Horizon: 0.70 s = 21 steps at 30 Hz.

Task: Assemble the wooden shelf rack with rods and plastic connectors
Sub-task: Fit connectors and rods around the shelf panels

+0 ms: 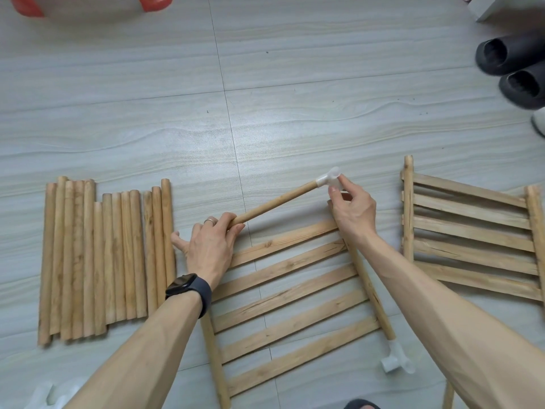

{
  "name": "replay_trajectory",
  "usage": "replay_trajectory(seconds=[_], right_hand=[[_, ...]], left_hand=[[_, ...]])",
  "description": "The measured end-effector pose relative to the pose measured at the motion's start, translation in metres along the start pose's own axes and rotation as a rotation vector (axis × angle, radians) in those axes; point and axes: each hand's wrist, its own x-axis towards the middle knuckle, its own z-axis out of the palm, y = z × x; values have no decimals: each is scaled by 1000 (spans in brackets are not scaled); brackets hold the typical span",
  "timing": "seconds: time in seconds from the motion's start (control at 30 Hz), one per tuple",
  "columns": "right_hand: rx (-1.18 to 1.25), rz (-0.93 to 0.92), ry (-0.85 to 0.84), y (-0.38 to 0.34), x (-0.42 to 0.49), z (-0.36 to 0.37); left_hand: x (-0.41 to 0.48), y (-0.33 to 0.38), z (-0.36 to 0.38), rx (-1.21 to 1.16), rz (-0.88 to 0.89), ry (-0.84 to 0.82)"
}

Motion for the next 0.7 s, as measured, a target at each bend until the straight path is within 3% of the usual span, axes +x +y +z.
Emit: replay_trajectory(seconds=[0.2,0.47,0.7], right_hand=[[-43,-16,-55,9,2,6],[-470,6,-216,16,14,16],[-226,91,-194,27,6,12]], left_hand=[[-3,0,1,51,-6,1],[-7,8,3,118,-68,-24],[-3,5,3,147,-36,-13]])
